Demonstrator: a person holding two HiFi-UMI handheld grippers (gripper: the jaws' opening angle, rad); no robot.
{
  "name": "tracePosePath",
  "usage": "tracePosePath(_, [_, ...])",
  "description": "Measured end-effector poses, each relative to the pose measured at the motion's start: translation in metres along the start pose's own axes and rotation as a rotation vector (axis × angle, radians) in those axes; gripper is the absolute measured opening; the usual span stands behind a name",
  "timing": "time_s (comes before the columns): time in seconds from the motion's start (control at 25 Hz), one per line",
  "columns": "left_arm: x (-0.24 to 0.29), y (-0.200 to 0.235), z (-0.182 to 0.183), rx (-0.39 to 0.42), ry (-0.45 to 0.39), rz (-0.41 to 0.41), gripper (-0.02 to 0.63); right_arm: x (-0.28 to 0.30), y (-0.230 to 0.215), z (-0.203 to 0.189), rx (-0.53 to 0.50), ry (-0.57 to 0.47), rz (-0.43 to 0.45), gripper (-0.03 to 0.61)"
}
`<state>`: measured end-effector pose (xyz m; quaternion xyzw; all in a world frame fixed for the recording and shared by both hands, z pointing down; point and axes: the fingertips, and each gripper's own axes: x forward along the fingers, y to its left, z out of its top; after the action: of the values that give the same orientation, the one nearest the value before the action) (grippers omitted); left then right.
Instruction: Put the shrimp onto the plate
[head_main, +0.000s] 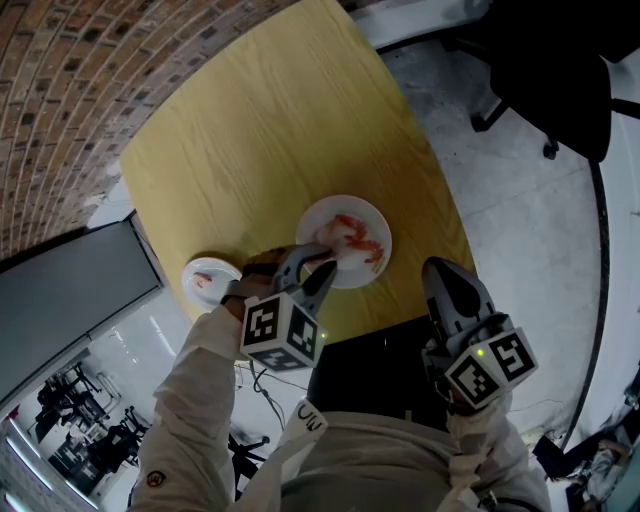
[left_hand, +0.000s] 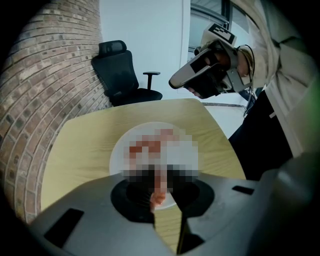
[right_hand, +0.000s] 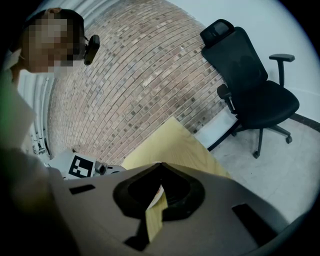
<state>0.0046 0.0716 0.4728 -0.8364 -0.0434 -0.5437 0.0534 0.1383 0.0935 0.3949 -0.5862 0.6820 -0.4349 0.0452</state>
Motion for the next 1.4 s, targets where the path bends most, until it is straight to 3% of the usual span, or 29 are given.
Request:
tracePosePath(0.56, [-0.035, 0.005, -0.019, -0.059, -0.007, 0.062, 0.063, 0.015, 0.033, 0.0, -0.06, 0.047, 0.037, 0.025])
tracePosePath(0.96, [-0.073, 0.005, -0.093, -0.185, 0.03, 0.151, 0.107, 0.051, 0.095, -0.025, -0.133, 0.124, 0.144, 0.025])
tracePosePath(1.4, [-0.108, 0.01, -0.158, -0.244, 0.073, 0.219, 0.126, 0.079, 0.149, -0.045, -0.181, 0.175, 0.199, 0.025])
